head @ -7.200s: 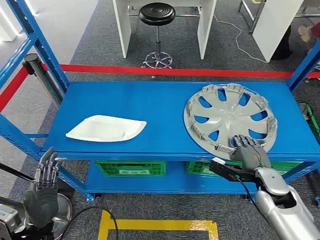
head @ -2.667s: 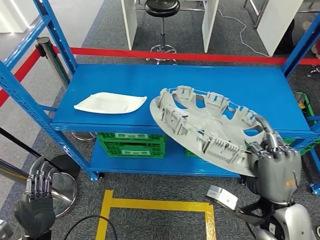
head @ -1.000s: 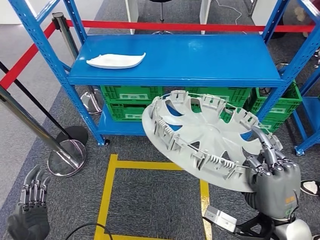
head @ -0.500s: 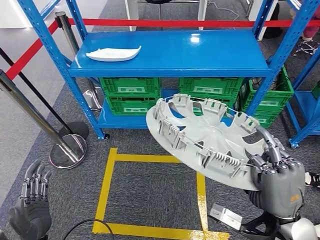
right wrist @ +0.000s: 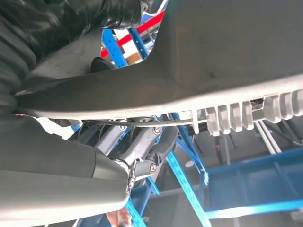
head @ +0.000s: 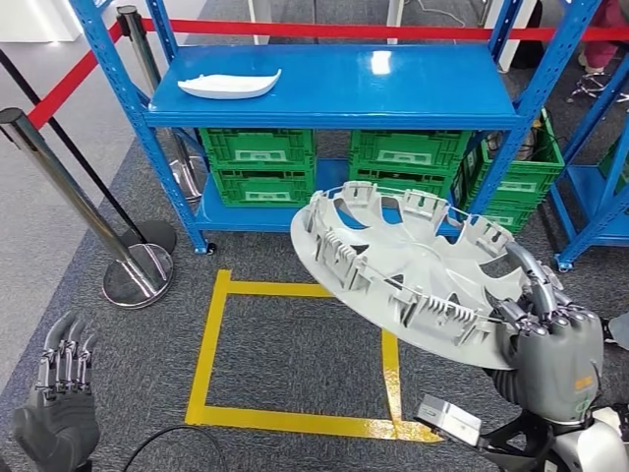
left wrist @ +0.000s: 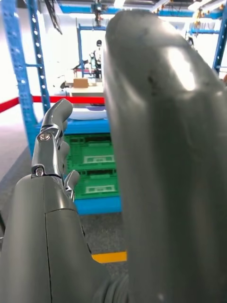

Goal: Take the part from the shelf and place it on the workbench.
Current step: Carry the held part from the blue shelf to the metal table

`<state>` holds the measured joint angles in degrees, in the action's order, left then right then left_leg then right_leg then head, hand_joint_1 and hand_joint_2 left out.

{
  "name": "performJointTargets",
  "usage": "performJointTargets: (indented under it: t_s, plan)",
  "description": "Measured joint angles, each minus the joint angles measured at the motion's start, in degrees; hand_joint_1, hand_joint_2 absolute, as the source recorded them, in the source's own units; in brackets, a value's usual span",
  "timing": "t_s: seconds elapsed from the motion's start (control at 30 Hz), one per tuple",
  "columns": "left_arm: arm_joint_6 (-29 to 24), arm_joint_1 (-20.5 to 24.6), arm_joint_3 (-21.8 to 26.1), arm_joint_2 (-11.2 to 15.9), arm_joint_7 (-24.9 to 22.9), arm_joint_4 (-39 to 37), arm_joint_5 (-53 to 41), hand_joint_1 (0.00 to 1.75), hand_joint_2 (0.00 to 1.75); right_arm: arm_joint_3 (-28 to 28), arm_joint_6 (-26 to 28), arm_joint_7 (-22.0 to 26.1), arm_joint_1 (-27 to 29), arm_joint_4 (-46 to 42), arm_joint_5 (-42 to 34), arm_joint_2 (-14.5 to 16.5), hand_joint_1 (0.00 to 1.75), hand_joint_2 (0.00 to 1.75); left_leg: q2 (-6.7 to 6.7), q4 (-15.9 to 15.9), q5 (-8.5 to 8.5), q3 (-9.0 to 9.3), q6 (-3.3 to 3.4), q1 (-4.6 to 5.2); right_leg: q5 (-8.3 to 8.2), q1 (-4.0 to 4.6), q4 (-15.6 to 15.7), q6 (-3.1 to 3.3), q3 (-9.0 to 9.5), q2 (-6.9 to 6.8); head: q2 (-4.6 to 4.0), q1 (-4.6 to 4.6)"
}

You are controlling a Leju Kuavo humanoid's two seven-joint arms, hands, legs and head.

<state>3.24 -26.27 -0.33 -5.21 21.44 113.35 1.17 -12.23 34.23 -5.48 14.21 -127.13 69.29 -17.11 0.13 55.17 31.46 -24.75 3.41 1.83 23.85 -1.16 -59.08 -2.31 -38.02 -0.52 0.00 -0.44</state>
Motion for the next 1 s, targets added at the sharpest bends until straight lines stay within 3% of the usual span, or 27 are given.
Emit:
performJointTargets:
  t_s: [0.03,0.07,0.13,0.17,0.2,0.23,0.27,0.3,0.37,0.4,0.43,0.47,0.5,0.53,0.63,0.67,0.7,0.73,0.77,0.8,0.83,0.9,0.93,1.0]
  plan:
    - [-0.10,0.03,-0.07,0.03,-0.02,0.00,0.05,0.00,0.00,0.02,-0.11,0.05,-0.02,0.01,-0.21,-0.07,1.75,1.75,0.16,-0.33,-0.92,-0.74,0.22,-0.15,1.67,0.03,-0.77,-0.21,-0.41,0.12,0.00,0.08]
    - [-0.18,0.03,-0.15,0.05,-0.05,0.00,0.10,0.00,0.00,0.03,-0.20,0.11,-0.03,0.01,-0.37,-0.14,1.75,1.75,0.31,-0.49,-1.78,-1.65,0.36,-0.31,4.49,0.05,-2.60,-0.34,-1.03,0.23,0.00,0.15]
    - [-0.37,-0.04,-0.31,0.10,-0.09,0.00,0.17,0.00,0.00,0.06,-0.24,0.35,0.01,0.01,-0.59,-0.24,1.75,1.75,0.42,-0.09,-3.23,-3.80,0.53,-0.28,10.47,0.08,-9.01,-0.63,-2.06,0.37,0.00,0.22]
    - [-0.44,-0.13,-0.39,0.13,-0.10,0.00,0.18,0.00,0.00,0.06,-0.21,0.49,0.09,0.01,-0.67,-0.25,1.75,1.75,0.45,0.23,-3.99,-5.00,0.47,-0.28,11.60,0.08,-12.42,-0.78,-2.23,0.37,0.00,0.22]
    - [-0.54,-0.22,-0.48,0.15,-0.10,0.00,0.19,0.00,0.00,0.06,-0.19,0.61,0.21,0.01,-0.71,-0.26,1.75,1.75,0.49,0.65,-4.75,-6.33,0.40,-0.28,11.03,0.07,-14.91,-0.94,-1.85,0.38,0.00,0.21]
    - [-0.62,-0.32,-0.54,0.17,-0.10,0.00,0.20,0.00,0.00,0.05,-0.16,0.67,0.34,0.00,-0.74,-0.26,1.75,1.75,0.53,1.17,-5.46,-7.74,0.29,-0.31,9.17,0.05,-15.90,-1.06,-0.87,0.37,0.00,0.22]
    - [-0.68,-0.46,-0.57,0.19,-0.09,0.00,0.22,0.00,0.00,0.05,-0.14,0.69,0.48,-0.01,-0.75,-0.27,1.75,1.75,0.56,1.77,-6.07,-9.12,0.12,-0.37,7.07,0.00,-15.01,-1.17,0.96,0.36,0.00,0.21]
    - [-0.72,-0.59,-0.59,0.20,-0.08,0.01,0.24,0.00,0.00,0.05,-0.14,0.70,0.61,-0.02,-0.75,-0.27,1.75,1.75,0.57,2.47,-6.59,-10.37,-0.12,-0.42,6.13,-0.05,-12.11,-1.25,3.86,0.37,0.00,0.21]
    - [-0.77,-0.80,-0.59,0.23,-0.01,0.08,0.27,0.00,0.00,0.07,-0.13,0.71,0.84,-0.15,-0.76,-0.31,1.75,1.75,0.53,3.95,-7.48,-12.16,-0.61,-0.31,8.08,0.02,-3.19,-1.00,10.61,0.42,0.00,0.28]
    - [-0.77,-0.87,-0.59,0.24,0.03,0.12,0.28,0.00,0.00,0.09,-0.12,0.70,0.94,-0.24,-0.79,-0.33,1.75,1.75,0.52,4.40,-8.01,-12.64,-0.81,-0.23,9.57,0.11,0.18,-0.71,12.71,0.45,0.00,0.33]
    - [-0.75,-0.95,-0.60,0.25,0.07,0.15,0.28,0.00,0.00,0.11,-0.11,0.70,1.04,-0.33,-0.81,-0.38,1.75,1.75,0.50,4.58,-8.57,-12.95,-1.00,-0.19,10.32,0.26,1.96,-0.29,13.52,0.47,0.00,0.37]
    - [-0.73,-1.05,-0.61,0.26,0.09,0.16,0.29,0.00,0.00,0.13,-0.11,0.70,1.12,-0.38,-0.82,-0.40,1.75,1.75,0.43,4.55,-9.09,-13.18,-1.21,-0.24,10.20,0.23,2.07,0.25,12.96,0.42,0.00,0.39]
    - [-0.70,-1.20,-0.61,0.27,0.10,0.17,0.30,0.00,0.00,0.13,-0.11,0.71,1.21,-0.40,-0.83,-0.43,1.75,1.75,0.31,4.73,-8.69,-13.42,-1.56,-0.35,9.63,0.16,1.97,0.69,12.38,0.30,0.00,0.37]
    - [-0.68,-1.39,-0.61,0.29,0.11,0.17,0.32,0.00,0.00,0.13,-0.11,0.72,1.33,-0.44,-0.81,-0.44,1.75,1.75,0.18,5.55,-7.03,-13.68,-2.02,-0.49,9.00,0.07,1.92,1.15,11.71,0.17,0.00,0.24]
    - [-0.65,-1.74,-0.61,0.33,0.14,0.16,0.40,0.00,0.00,0.21,-0.09,0.71,1.86,-0.58,-0.80,-0.44,1.75,1.75,0.01,13.49,2.22,-14.45,-3.39,-1.24,6.82,-0.07,1.71,1.80,9.32,-0.11,0.00,-0.23]
    - [-0.62,-1.73,-0.62,0.34,0.14,0.16,0.42,0.00,0.00,0.27,-0.08,0.71,2.00,-0.61,-0.78,-0.44,1.75,1.75,0.02,16.84,3.89,-14.48,-3.67,-1.49,6.07,-0.07,1.50,1.83,8.36,-0.17,0.00,-0.28]
    - [-0.58,-1.73,-0.62,0.34,0.16,0.15,0.44,0.00,0.00,0.33,-0.06,0.74,2.11,-0.62,-0.75,-0.44,1.75,1.75,0.02,19.24,3.96,-14.13,-3.85,-1.71,5.30,-0.09,1.17,1.81,7.28,-0.22,0.00,-0.28]
    - [-0.53,-1.73,-0.63,0.35,0.18,0.15,0.44,0.00,0.00,0.37,-0.04,0.77,2.18,-0.63,-0.73,-0.44,1.75,1.75,0.01,20.05,2.72,-13.18,-3.95,-1.88,4.60,-0.11,0.80,1.73,6.13,-0.25,0.00,-0.28]
    - [-0.46,-1.73,-0.63,0.36,0.21,0.15,0.44,0.00,0.00,0.39,-0.03,0.78,2.25,-0.64,-0.73,-0.44,1.75,1.75,0.01,18.92,0.81,-11.40,-3.95,-2.00,3.95,-0.13,0.41,1.61,4.84,-0.25,0.00,-0.29]
    - [-0.40,-1.73,-0.62,0.36,0.24,0.16,0.45,0.00,0.00,0.42,-0.03,0.80,2.33,-0.64,-0.73,-0.44,1.75,1.75,-0.02,15.90,-0.77,-8.77,-3.83,-2.08,3.33,-0.15,0.07,1.47,3.76,-0.24,0.00,-0.29]
    - [-0.36,-1.70,-0.62,0.36,0.27,0.16,0.46,0.00,0.00,0.44,-0.03,0.79,2.43,-0.66,-0.73,-0.44,1.75,1.75,-0.10,11.59,-1.00,-5.69,-3.59,-2.06,2.77,-0.13,-0.15,1.26,2.95,-0.22,0.00,-0.28]
    - [-0.25,-1.60,-0.61,0.36,0.35,0.18,0.48,0.00,0.00,0.49,-0.05,0.80,2.56,-0.69,-0.75,-0.44,1.75,1.75,-0.26,3.72,0.47,-0.93,-3.06,-1.81,1.53,-0.18,-0.15,0.63,2.07,-0.23,0.00,-0.25]
    - [-0.20,-1.53,-0.61,0.36,0.39,0.18,0.49,0.00,0.00,0.51,-0.07,0.80,2.58,-0.72,-0.77,-0.44,1.75,1.75,-0.30,1.75,1.14,-0.07,-2.79,-1.59,0.82,-0.27,0.10,0.21,1.89,-0.25,0.00,-0.24]
    - [-0.14,-1.47,-0.62,0.37,0.43,0.17,0.50,0.00,0.00,0.56,-0.09,0.81,2.60,-0.76,-0.83,-0.45,1.75,1.75,-0.14,0.92,0.10,-0.73,-2.15,-1.36,-0.10,-0.52,0.65,-0.64,1.62,-0.21,0.00,-0.24]
